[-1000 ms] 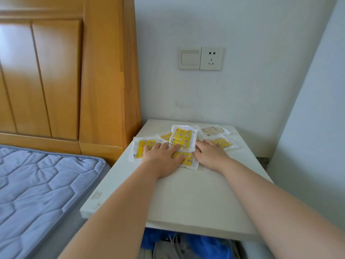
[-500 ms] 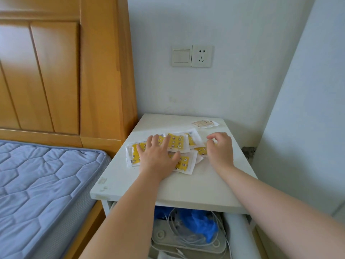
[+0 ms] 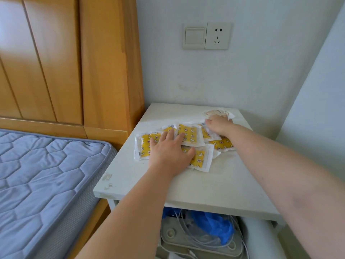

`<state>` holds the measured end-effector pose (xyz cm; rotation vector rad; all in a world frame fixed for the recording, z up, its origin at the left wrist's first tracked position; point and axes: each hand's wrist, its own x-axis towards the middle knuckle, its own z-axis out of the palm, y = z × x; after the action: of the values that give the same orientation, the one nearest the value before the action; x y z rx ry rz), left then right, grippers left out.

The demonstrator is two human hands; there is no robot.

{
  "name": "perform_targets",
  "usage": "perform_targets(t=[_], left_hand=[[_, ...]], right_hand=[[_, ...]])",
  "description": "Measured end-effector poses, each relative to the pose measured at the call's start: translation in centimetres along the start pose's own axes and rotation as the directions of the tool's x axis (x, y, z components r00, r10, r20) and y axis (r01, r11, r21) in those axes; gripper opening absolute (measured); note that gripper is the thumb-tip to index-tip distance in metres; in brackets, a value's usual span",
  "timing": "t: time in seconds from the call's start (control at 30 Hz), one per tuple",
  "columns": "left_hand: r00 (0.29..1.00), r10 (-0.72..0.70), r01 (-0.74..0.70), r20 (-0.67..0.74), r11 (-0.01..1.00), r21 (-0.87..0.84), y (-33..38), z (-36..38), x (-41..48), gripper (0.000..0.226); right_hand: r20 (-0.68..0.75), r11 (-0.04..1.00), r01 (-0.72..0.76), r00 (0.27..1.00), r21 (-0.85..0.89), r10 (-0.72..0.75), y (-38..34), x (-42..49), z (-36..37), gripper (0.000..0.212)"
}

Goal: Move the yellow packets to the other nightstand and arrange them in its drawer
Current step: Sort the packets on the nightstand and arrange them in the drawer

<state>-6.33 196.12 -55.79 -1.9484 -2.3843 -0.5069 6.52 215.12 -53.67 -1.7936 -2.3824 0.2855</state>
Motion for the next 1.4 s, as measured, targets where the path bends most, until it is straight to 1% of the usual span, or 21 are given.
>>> perform_targets(t=[0.07, 0.13, 0.2, 0.27, 0.3, 0.37, 0.43, 0.47, 0.5, 0.53, 0.6, 0.67, 0.73, 0.8, 0.9, 1.0, 1.07, 1.13, 1.27, 1.33, 1.4], left_hand=[[1.000, -0.003, 0.003, 0.007, 1.000, -0.001, 0.0, 0.0, 0.0, 0.066], [1.000, -0.005, 0.005, 0.007, 1.000, -0.008, 0.0, -0.1, 0.0, 0.065], [1.000, -0.001, 0.001, -0.008, 1.000, -0.018, 0.1, -0.1, -0.1, 0.063], [1.000, 0.001, -0.002, -0.031, 0.999, -0.032, 0.1, -0.1, -0.2, 0.060], [0.999, 0.001, -0.003, -0.041, 0.999, -0.041, 0.2, -0.2, -0.3, 0.059], [0.998, 0.001, -0.004, -0.056, 0.998, -0.057, 0.2, -0.3, -0.4, 0.056], [0.998, 0.003, -0.008, -0.063, 0.997, -0.077, 0.3, -0.4, -0.5, 0.053], [0.998, 0.005, -0.011, -0.068, 0.996, -0.087, 0.3, -0.5, -0.5, 0.052], [0.997, 0.007, -0.015, -0.077, 0.995, -0.094, 0.4, -0.5, -0.5, 0.050], [0.996, 0.008, -0.017, -0.087, 0.995, -0.099, 0.3, -0.5, -0.5, 0.049], [0.995, 0.006, -0.016, -0.099, 0.995, -0.103, 0.3, -0.5, -0.5, 0.047], [0.995, 0.004, -0.015, -0.100, 0.994, -0.105, 0.3, -0.5, -0.5, 0.046], [0.995, 0.000, -0.010, -0.097, 0.994, -0.105, 0.3, -0.6, -0.4, 0.046], [0.996, -0.001, -0.009, -0.094, 0.994, -0.108, 0.3, -0.5, -0.5, 0.047], [0.995, 0.000, -0.012, -0.097, 0.993, -0.114, 0.3, -0.5, -0.5, 0.046], [0.995, 0.003, -0.014, -0.103, 0.994, -0.111, 0.3, -0.5, -0.5, 0.046], [0.994, 0.003, -0.014, -0.108, 0.994, -0.106, 0.3, -0.5, -0.4, 0.046], [0.994, 0.003, -0.014, -0.110, 0.994, -0.105, 0.3, -0.4, -0.4, 0.046], [0.994, 0.000, -0.012, -0.105, 0.994, -0.106, 0.2, -0.3, -0.3, 0.046], [0.994, 0.004, -0.015, -0.105, 0.994, -0.108, 0.2, -0.3, -0.2, 0.046], [0.994, 0.006, -0.018, -0.109, 0.994, -0.110, 0.2, -0.3, -0.3, 0.045]], right_hand=[[-0.192, 0.989, 0.093, 0.979, 0.112, -0.071, -0.1, -0.6, -0.8, 0.043], [-0.425, 0.914, 0.235, 0.902, 0.330, -0.078, -0.4, -2.0, -2.5, 0.041], [-0.617, 0.824, 0.323, 0.786, 0.465, 0.040, -0.6, -3.9, -5.0, 0.041], [-0.689, 0.760, 0.350, 0.705, 0.548, 0.172, -0.5, -5.6, -6.8, 0.040], [-0.682, 0.730, 0.338, 0.693, 0.595, 0.234, -0.3, -6.3, -7.1, 0.040], [-0.599, 0.637, 0.286, 0.720, 0.716, 0.350, 0.6, -7.1, -6.6, 0.036], [-0.438, 0.496, 0.214, 0.808, 0.842, 0.395, 1.7, -7.7, -5.2, 0.035], [-0.367, 0.476, 0.164, 0.853, 0.864, 0.372, 2.3, -8.0, -4.5, 0.037], [-0.337, 0.535, 0.127, 0.887, 0.835, 0.316, 2.9, -8.2, -3.9, 0.039], [-0.340, 0.639, 0.117, 0.910, 0.760, 0.238, 3.6, -8.3, -3.7, 0.040], [-0.344, 0.805, 0.152, 0.936, 0.574, 0.068, 4.4, -8.3, -3.9, 0.041], [-0.332, 0.875, 0.248, 0.937, 0.417, -0.108, 4.4, -7.8, -4.1, 0.042], [-0.284, 0.882, 0.317, 0.933, 0.348, -0.223, 4.0, -7.4, -4.0, 0.044], [-0.192, 0.858, 0.314, 0.948, 0.407, -0.256, 3.1, -7.4, -4.1, 0.049], [0.013, 0.859, 0.216, 0.968, 0.465, -0.251, 2.2, -7.2, -5.4, 0.067], [0.360, 0.949, 0.083, 0.912, 0.305, -0.196, 2.6, -7.2, -7.0, 0.081], [0.505, 0.984, 0.053, 0.853, 0.169, -0.133, 2.7, -7.5, -7.3, 0.085], [0.518, 0.993, 0.102, 0.848, 0.052, -0.114, 2.5, -7.5, -7.0, 0.083], [0.435, 0.967, 0.164, 0.898, -0.197, -0.063, 1.9, -7.5, -6.6, 0.063], [0.412, 0.971, 0.109, 0.911, -0.212, -0.013, 2.3, -7.6, -6.6, 0.050], [0.390, 0.991, 0.027, 0.920, -0.132, 0.027, 2.9, -8.0, -6.6, 0.038]])
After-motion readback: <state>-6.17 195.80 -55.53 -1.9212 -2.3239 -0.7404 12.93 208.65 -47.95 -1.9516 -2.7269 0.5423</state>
